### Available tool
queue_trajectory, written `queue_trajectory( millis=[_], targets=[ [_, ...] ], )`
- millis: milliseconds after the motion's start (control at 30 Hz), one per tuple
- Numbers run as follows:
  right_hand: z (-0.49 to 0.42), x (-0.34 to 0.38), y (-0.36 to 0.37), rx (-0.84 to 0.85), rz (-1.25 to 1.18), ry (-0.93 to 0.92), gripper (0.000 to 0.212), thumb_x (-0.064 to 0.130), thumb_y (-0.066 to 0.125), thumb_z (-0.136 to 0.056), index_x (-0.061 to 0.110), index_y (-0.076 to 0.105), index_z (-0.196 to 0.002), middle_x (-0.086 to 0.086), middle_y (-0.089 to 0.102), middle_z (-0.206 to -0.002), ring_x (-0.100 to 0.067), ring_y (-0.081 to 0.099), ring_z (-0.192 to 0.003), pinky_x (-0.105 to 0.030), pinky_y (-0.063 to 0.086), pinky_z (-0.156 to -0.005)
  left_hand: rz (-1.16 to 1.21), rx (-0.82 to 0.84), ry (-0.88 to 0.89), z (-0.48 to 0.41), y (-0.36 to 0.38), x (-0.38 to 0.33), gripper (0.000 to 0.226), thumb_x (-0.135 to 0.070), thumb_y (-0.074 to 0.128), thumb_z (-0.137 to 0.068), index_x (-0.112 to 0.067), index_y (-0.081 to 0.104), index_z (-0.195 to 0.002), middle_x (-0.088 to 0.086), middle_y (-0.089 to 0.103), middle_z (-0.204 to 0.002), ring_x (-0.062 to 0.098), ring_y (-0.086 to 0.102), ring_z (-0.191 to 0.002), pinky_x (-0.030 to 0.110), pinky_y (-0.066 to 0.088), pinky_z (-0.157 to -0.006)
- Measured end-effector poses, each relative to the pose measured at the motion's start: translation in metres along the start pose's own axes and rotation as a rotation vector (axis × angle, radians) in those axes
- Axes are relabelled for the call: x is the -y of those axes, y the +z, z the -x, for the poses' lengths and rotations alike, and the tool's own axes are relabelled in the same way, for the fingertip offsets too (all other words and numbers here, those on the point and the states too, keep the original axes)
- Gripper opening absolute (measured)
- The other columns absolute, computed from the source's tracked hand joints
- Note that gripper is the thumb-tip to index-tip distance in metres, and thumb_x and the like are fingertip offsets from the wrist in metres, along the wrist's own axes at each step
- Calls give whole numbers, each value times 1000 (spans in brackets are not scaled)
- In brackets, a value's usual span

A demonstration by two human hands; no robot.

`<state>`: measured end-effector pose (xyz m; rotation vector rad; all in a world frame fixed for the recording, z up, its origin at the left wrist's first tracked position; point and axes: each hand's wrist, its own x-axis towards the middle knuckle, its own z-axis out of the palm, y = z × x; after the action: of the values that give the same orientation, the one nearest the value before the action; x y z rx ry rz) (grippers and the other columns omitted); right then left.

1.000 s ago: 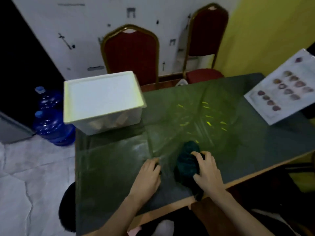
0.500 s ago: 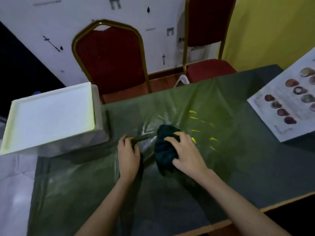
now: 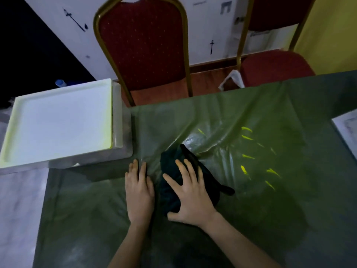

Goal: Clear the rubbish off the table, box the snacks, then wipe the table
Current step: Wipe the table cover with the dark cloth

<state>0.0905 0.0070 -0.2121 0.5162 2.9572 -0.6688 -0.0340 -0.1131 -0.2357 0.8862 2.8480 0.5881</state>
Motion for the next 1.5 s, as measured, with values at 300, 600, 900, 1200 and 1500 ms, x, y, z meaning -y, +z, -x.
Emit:
queue_trajectory(
  millis=[300,600,900,1200,1500],
  targets=[
    [10,-28,-14,-87,97,-31,67,56,70,-61,32,51,-121,-14,46,-139,-36,44,-128,-57,47,-94,5,5,-2,0,4,4,44,-20,35,-96,-13,41,-139,11,33,-153,24,24,-143,45,20,-119],
    [107,-170,-86,-185,182,487,66,18,90,-53,8,67,-114,-31,53,-121,-48,53,-106,-55,49,-90,22,-19,-26,-2,5,2,40,-7,47,-96,-10,45,-136,15,36,-150,30,28,-141,46,20,-120],
    [57,-103,-81,-198,47,268,56,31,75,-67,12,64,-118,-25,54,-126,-42,55,-111,-50,48,-92,80,-28,105,-58,-11,-34,22,2,52,-88,-2,62,-107,20,56,-114,35,50,-107,44,42,-96],
    [-12,-17,-24,58,10,-88,90,51,66,-65,29,29,-144,-18,15,-154,-40,14,-142,-63,19,-110,222,29,123,-123,6,-33,45,8,41,-91,-4,47,-133,17,43,-143,30,37,-135,34,24,-115],
    [-21,-3,-3,-145,70,66,44,55,56,-78,34,51,-117,-14,43,-139,-35,42,-129,-61,41,-100,40,53,212,-114,16,-18,46,1,44,-93,-8,43,-138,16,35,-151,29,27,-142,46,22,-119]
  ],
)
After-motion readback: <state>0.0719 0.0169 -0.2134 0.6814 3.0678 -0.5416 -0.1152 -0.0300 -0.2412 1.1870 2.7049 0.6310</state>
